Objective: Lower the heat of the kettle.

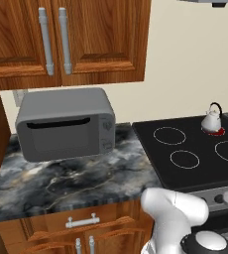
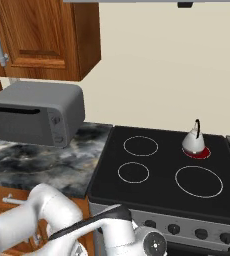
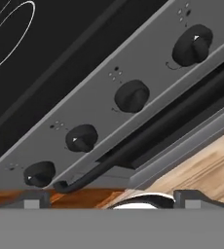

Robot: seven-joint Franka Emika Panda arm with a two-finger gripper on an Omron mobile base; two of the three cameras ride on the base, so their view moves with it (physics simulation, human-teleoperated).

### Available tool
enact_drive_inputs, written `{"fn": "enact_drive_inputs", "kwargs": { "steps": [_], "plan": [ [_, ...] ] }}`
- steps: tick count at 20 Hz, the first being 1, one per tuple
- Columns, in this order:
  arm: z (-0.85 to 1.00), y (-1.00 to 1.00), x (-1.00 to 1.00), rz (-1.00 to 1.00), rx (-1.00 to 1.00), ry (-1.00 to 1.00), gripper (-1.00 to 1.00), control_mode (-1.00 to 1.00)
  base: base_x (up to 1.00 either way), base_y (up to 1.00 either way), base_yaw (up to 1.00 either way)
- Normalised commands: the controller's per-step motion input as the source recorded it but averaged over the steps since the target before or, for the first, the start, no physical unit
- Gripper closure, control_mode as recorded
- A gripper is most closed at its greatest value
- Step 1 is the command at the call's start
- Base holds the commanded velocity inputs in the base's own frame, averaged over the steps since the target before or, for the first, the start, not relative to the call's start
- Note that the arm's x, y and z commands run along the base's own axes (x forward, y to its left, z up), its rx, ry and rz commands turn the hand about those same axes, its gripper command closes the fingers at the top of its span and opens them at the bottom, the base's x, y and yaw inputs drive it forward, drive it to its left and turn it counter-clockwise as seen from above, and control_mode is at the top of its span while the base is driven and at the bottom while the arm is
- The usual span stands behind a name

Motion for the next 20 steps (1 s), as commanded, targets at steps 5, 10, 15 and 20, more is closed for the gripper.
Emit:
{"fn": "enact_drive_inputs", "kwargs": {
  "steps": [5,10,15,20],
  "plan": [
    [-0.08,-0.22,0.23,0.09,0.06,-0.08,-1.0,-1.0,0.0,0.0,0.0],
    [-0.1,-0.04,0.28,0.12,0.06,-0.01,-1.0,-1.0,0.0,0.0,0.0],
    [-0.08,0.0,0.22,0.12,0.02,0.0,-1.0,-1.0,0.0,0.0,0.0],
    [-0.14,0.0,0.04,0.01,0.0,-0.04,-1.0,-1.0,0.0,0.0,0.0]
  ]
}}
